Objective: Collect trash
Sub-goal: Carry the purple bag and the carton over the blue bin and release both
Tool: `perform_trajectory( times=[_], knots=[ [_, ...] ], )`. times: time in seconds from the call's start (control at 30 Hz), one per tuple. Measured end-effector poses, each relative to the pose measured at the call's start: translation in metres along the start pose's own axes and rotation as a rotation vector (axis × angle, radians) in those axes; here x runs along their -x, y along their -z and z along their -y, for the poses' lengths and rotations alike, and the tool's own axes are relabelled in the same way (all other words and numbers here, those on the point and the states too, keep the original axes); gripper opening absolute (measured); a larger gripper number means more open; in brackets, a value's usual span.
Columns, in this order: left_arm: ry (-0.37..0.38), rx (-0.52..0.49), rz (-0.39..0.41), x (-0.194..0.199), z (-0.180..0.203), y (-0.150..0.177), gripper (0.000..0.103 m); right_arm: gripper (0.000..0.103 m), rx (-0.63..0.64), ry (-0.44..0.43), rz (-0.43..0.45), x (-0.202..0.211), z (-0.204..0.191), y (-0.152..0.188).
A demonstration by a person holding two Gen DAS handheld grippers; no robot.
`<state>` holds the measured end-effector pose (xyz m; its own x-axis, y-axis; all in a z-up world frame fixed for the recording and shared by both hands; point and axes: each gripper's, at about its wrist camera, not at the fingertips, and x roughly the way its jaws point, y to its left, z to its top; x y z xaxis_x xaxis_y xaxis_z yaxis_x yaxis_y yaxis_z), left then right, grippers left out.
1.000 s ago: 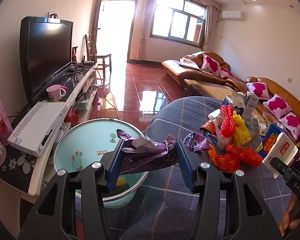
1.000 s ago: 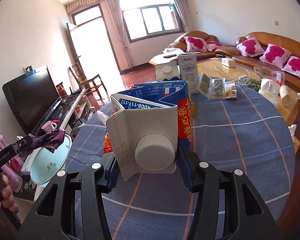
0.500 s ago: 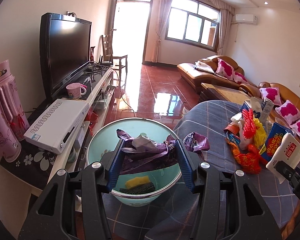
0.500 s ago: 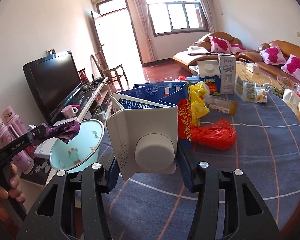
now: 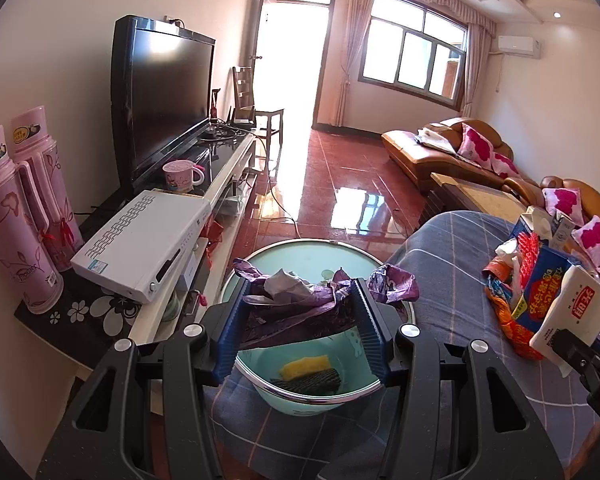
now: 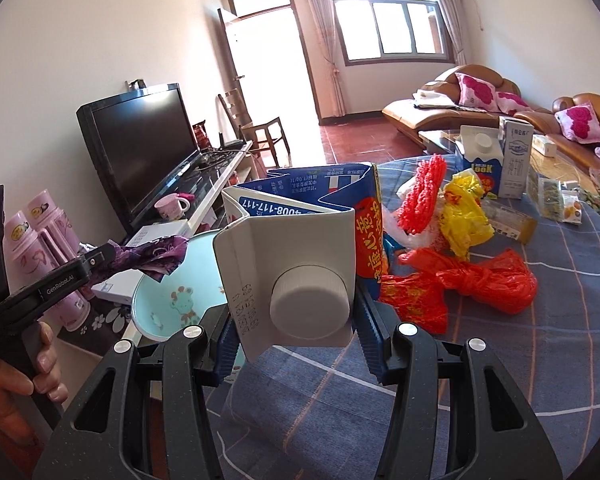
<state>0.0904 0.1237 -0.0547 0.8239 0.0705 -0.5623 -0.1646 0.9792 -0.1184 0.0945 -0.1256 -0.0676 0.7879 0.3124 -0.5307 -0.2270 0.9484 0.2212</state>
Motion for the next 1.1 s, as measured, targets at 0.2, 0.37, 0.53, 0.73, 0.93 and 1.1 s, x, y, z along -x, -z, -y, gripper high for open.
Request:
perform_trajectory(
  times=[0.2,0.37,0.53,0.73,0.93,1.1],
  knots=[
    [-0.034,0.018,0.005,-0.003,-0.011,-0.003,0.051,0.051,0.033,-0.029,-0.008,-0.012,-0.015,-0.003],
    [-0.062,0.041,-0.018,-0.012,-0.023,-0.001,0.051,0.050,0.055,-0.062,-0.032,-0.033,-0.031,-0.005],
    [-0.087,0.052,-0.035,-0.021,-0.030,0.002,0.051,0.051,0.074,-0.093,-0.049,-0.048,-0.046,-0.008],
    [-0.110,0.047,-0.070,-0.034,-0.031,0.008,0.051,0.051,0.087,-0.134,-0.102,-0.073,-0.062,-0.007],
    [-0.135,0.025,-0.111,-0.047,-0.029,0.014,0.051,0.051,0.114,-0.157,-0.142,-0.093,-0.076,-0.006],
    [-0.150,0.018,-0.114,-0.049,-0.031,0.014,0.051,0.051,0.126,-0.171,-0.186,-0.112,-0.082,-0.006]
  ],
)
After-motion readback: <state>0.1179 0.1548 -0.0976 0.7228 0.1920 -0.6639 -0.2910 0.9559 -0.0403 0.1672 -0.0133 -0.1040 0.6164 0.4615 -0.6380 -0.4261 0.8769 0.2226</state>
